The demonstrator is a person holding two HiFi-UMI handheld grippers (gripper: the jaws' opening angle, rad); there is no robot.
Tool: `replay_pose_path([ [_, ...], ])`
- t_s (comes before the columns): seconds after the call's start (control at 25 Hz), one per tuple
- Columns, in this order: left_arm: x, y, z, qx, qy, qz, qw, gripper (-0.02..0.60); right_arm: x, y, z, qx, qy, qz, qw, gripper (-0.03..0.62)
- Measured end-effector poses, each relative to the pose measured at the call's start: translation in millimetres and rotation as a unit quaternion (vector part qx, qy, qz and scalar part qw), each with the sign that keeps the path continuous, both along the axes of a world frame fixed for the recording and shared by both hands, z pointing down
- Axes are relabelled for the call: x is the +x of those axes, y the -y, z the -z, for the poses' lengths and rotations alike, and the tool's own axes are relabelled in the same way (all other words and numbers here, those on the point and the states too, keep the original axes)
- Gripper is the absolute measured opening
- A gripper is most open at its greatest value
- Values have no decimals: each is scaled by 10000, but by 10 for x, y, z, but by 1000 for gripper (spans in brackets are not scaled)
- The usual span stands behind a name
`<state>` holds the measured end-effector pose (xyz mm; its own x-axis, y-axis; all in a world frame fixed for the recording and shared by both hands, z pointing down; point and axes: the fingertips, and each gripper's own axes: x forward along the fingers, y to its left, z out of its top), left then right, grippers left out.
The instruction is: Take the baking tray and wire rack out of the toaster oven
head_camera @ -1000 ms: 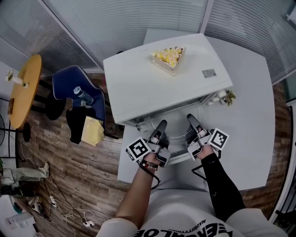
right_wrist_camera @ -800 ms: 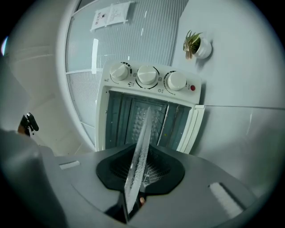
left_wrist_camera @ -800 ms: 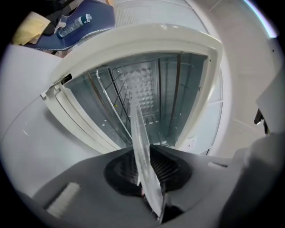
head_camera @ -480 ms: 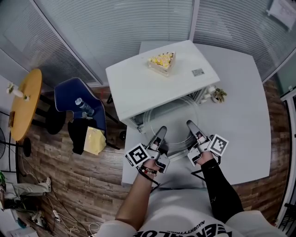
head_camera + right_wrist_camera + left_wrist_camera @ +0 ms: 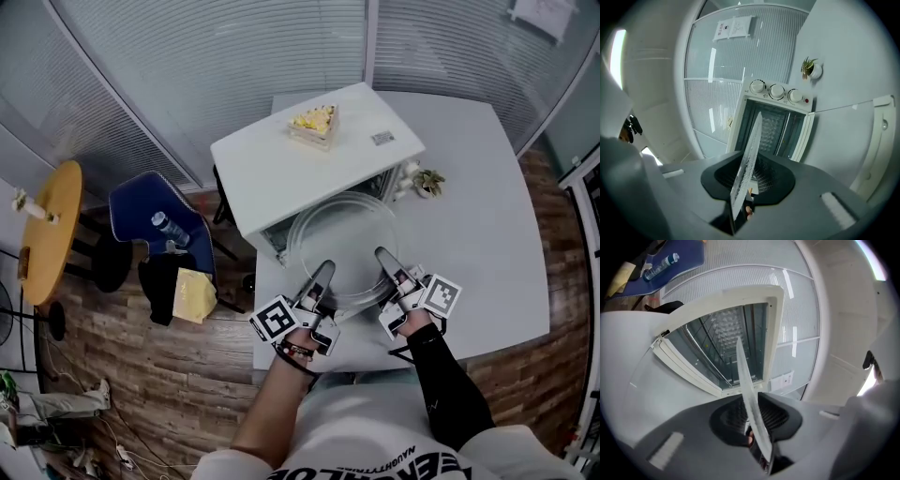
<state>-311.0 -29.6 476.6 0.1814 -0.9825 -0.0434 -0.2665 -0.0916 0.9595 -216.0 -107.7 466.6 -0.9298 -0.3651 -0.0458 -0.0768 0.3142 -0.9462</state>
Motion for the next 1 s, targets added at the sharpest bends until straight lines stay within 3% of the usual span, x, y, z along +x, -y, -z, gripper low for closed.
replay_pose_path([
  [0.6,552,332,241,209,371,-247,9988,114,544,295,190,272,166,17,9995,58],
  [1.0,1272,769,289,251,457,-147,9985,117,1233,734,223,329,313,198,9988,60],
])
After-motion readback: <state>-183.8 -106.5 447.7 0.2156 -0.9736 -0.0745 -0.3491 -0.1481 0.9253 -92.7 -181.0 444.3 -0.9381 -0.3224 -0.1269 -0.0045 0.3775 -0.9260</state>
